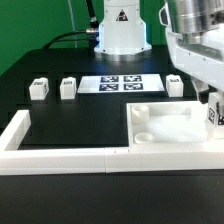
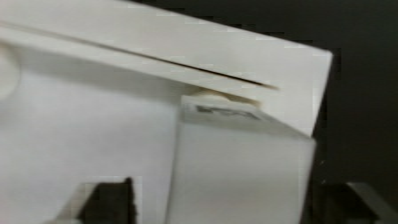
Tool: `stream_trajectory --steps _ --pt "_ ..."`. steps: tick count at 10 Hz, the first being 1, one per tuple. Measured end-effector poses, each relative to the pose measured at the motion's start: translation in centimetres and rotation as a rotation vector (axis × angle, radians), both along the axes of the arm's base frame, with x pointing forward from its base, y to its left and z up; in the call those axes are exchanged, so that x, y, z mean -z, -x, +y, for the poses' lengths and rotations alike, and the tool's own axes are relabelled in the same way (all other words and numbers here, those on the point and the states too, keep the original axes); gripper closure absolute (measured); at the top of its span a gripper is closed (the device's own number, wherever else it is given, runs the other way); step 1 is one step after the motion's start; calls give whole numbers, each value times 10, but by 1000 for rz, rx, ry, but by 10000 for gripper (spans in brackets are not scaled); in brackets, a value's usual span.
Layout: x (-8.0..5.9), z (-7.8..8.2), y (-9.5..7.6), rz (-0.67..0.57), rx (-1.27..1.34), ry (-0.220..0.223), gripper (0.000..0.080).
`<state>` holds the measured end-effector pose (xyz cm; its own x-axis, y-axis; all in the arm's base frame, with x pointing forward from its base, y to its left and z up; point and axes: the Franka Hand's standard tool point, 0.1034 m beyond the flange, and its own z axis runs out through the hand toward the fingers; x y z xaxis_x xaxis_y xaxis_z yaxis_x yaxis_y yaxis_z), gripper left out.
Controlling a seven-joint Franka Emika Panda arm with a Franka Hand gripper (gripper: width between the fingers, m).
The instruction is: Assemble square table
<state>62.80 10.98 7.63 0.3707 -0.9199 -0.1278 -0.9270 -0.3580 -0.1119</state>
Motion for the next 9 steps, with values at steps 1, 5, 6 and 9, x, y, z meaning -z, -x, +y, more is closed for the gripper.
stream_trajectory --steps 1,5,6,9 --pt "-2 3 -1 -20 -130 20 205" --pt "-2 4 -1 -61 -436 44 153" --pt "-5 8 -3 -71 -615 82 153" --pt "-1 10 -11 -137 -926 125 150"
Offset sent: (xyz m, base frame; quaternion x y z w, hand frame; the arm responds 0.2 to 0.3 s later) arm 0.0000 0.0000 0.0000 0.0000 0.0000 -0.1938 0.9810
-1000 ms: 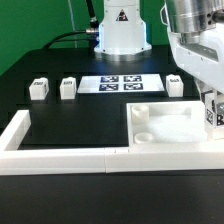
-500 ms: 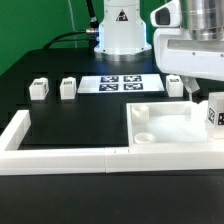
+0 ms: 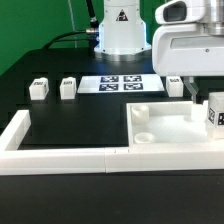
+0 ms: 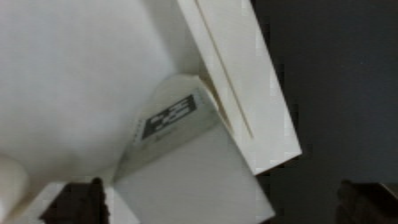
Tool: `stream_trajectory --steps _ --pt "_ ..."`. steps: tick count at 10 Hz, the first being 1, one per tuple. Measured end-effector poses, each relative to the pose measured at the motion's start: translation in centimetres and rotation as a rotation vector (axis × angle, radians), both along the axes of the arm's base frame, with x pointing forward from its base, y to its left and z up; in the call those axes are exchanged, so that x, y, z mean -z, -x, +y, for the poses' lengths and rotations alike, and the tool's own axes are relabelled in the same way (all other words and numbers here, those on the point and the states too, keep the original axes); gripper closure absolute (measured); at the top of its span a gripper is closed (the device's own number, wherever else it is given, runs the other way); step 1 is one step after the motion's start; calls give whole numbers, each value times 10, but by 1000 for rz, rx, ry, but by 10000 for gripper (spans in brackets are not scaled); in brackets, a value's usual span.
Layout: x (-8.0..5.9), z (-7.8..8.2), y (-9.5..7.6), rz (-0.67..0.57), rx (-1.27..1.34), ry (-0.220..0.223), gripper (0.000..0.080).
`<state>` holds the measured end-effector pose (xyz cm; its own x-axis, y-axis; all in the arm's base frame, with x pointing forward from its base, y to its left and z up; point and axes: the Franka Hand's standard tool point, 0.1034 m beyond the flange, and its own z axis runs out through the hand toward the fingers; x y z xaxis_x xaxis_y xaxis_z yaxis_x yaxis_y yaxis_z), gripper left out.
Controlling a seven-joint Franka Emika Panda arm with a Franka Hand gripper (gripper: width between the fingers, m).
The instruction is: Assemble square table
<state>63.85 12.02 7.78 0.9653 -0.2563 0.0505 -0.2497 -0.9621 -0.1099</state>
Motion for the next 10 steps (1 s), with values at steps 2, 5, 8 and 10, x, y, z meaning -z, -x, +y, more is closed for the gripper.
stream_trajectory --steps 2,5,8,10 --pt "0 1 0 3 39 -4 274" --pt "0 -4 -1 17 203 -13 493" --pt "0 -7 -1 37 408 -26 495" --pt "2 -14 0 63 667 -72 495"
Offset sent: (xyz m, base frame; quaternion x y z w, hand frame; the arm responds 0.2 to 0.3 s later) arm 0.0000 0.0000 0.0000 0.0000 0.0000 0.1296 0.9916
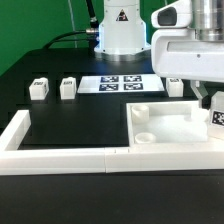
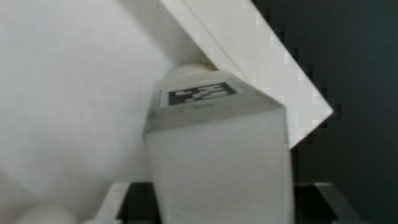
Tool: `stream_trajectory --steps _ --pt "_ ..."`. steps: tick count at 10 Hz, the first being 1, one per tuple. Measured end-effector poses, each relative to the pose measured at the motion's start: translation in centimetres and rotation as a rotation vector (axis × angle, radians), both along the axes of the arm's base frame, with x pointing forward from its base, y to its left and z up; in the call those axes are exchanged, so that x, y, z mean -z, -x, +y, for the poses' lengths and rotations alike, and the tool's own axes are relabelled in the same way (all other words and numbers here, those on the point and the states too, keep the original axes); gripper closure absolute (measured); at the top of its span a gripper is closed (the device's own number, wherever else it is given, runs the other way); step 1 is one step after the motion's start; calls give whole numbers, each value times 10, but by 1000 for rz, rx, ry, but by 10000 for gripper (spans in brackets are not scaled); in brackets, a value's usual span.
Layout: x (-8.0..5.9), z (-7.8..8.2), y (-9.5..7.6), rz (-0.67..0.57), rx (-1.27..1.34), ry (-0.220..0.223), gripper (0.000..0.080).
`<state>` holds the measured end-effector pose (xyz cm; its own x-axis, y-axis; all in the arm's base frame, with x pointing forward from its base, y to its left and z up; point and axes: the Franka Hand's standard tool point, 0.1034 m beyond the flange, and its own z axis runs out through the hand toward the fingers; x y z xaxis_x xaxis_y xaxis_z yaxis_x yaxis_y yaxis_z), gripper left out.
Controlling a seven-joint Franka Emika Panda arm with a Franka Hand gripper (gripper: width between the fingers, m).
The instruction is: Assemble square table
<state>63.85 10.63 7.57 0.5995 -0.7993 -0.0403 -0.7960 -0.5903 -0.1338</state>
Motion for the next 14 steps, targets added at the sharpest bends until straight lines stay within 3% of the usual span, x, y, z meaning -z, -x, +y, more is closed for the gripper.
stream_trajectory --steps 3,5,8,9,10,14 --pt "2 -5 6 32 423 -109 496" --pt "1 -3 9 43 562 -129 496" --pt "0 1 9 36 397 -103 496" --pt "-2 6 9 32 208 -51 321" --pt "-3 11 8 11 6 -11 208" --pt "-3 13 9 -14 -244 9 153"
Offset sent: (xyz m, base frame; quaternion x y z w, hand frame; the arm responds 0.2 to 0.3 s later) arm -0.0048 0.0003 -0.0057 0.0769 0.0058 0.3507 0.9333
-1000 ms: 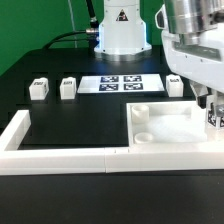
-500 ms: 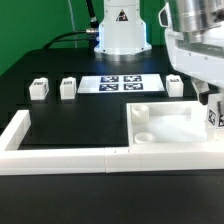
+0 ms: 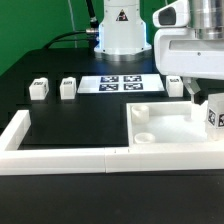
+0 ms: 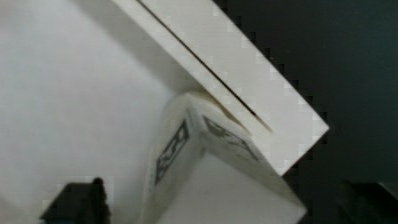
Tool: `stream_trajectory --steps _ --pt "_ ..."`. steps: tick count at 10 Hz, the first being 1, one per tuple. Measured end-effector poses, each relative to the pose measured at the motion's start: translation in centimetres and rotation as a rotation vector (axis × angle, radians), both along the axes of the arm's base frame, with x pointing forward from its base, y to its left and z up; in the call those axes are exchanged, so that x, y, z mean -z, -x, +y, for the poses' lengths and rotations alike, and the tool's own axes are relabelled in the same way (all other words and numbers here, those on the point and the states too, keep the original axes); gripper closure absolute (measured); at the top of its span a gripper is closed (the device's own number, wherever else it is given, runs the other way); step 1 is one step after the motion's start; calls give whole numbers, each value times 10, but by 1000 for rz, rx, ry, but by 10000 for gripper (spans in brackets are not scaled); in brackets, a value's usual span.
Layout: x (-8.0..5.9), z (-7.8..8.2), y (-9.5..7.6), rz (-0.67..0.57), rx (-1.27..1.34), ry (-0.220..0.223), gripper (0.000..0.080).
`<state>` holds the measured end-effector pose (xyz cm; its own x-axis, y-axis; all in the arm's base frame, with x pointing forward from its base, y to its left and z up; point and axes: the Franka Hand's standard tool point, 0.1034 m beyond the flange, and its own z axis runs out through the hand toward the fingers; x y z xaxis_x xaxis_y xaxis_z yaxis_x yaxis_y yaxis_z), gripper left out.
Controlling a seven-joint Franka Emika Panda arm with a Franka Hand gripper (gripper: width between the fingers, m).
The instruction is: Assemble square table
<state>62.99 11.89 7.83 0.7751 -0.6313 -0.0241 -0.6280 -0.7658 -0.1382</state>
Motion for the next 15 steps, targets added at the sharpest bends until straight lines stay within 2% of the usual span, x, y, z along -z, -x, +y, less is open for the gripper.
stream_trajectory --steps 1,2,4,5,6,8,9,12,15 --pt "0 1 1 -16 -168 37 153" --pt "1 2 1 -29 -294 52 151" --pt "6 -5 2 -49 -550 72 151" --pt "6 -5 2 -51 -582 75 151" --pt "6 -5 2 -51 -578 75 151" --pt "6 -5 2 -50 -573 74 440" --pt "6 -4 2 -42 -489 66 511" --pt "6 -4 2 -26 -337 56 510" --pt "4 -5 0 45 12 25 510"
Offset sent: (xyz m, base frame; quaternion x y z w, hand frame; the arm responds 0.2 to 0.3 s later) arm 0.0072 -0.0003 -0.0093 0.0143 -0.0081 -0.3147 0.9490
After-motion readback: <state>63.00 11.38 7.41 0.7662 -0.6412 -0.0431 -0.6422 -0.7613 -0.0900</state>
